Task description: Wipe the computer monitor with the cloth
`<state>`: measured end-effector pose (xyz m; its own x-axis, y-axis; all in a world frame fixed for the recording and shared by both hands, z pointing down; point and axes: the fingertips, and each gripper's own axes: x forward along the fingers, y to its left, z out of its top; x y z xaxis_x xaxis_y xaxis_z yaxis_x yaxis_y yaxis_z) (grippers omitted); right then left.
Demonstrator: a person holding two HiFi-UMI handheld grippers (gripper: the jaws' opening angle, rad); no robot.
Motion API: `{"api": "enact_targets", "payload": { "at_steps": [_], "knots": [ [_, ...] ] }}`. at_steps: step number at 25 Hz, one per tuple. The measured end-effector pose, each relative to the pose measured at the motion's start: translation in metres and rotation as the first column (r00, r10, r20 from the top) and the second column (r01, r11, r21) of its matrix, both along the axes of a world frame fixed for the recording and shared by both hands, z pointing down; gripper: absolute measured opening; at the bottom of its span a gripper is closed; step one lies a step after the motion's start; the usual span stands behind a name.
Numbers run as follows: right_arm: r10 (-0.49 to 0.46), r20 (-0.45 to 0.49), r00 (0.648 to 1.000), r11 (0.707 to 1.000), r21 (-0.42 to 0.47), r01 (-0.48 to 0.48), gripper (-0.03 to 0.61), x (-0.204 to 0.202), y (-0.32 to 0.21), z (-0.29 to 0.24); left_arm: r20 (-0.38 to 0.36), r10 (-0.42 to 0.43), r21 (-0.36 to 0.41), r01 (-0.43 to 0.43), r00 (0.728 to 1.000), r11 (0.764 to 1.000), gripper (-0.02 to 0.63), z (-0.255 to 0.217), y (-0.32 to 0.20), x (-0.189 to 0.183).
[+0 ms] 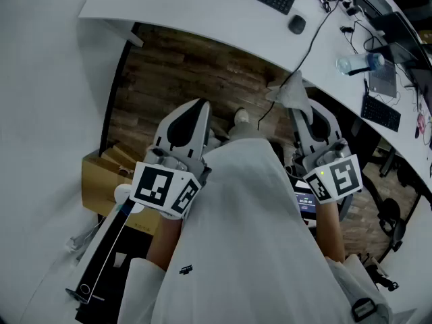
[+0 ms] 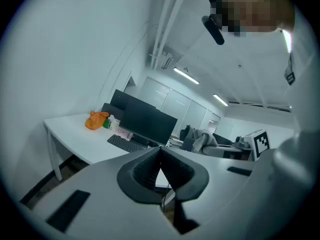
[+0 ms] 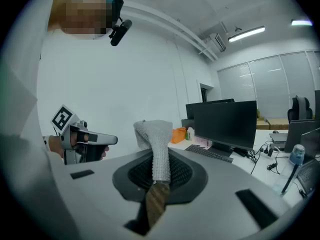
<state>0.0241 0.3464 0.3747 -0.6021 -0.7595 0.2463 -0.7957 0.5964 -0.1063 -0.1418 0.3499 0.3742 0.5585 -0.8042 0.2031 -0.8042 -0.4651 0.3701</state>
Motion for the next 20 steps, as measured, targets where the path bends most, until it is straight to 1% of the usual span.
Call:
{"api": "enact_targets", "payload": {
  "at_steps": [4, 6, 10, 12, 14, 17, 18, 20],
  "knots": [
    [0.014, 0.012, 1.0, 1.0, 0.004, -0.014, 0.029, 0.017, -0.002, -0.005, 0.006, 0.026, -0.007, -0.026, 1.0, 1.0, 0.02, -0.004, -0.005, 0.026],
    [0.022, 0.014, 1.0, 1.0, 0.012, -0.022, 0.029, 0.03, -0.007, -0.007, 0.021, 0.039, -0.012, -0.039, 0.999, 0.999, 0.019, -0.003, -0.011, 0.039],
    [0.043, 0.035, 0.998, 0.999, -0.008, -0.043, 0.029, 0.061, -0.019, -0.003, 0.053, 0.054, -0.004, -0.054, 0.997, 0.999, 0.02, -0.008, -0.023, 0.068],
    [0.051, 0.04, 0.998, 0.999, -0.001, -0.051, 0.03, 0.075, -0.026, -0.004, 0.062, 0.055, -0.003, -0.054, 0.997, 0.999, 0.02, -0.009, -0.031, 0.079],
    [0.058, 0.079, 0.995, 0.998, 0.005, -0.059, 0.032, 0.09, -0.034, -0.009, 0.07, 0.059, -0.009, -0.058, 0.996, 0.998, 0.02, -0.008, -0.039, 0.092],
    [0.073, 0.199, 0.977, 0.997, 0.004, -0.075, 0.032, 0.117, -0.041, -0.02, 0.08, 0.079, -0.006, -0.079, 0.994, 0.997, 0.02, -0.012, -0.049, 0.12],
    [0.085, 0.215, 0.973, 0.996, 0.008, -0.089, 0.032, 0.127, -0.044, -0.02, 0.085, 0.087, 0.0, -0.088, 0.993, 0.996, 0.02, -0.014, -0.053, 0.131],
    [0.113, 0.207, 0.972, 0.993, 0.021, -0.12, 0.034, 0.148, -0.05, -0.019, 0.097, 0.101, 0.01, -0.103, 0.99, 0.995, 0.02, -0.018, -0.06, 0.152]
  ]
}}
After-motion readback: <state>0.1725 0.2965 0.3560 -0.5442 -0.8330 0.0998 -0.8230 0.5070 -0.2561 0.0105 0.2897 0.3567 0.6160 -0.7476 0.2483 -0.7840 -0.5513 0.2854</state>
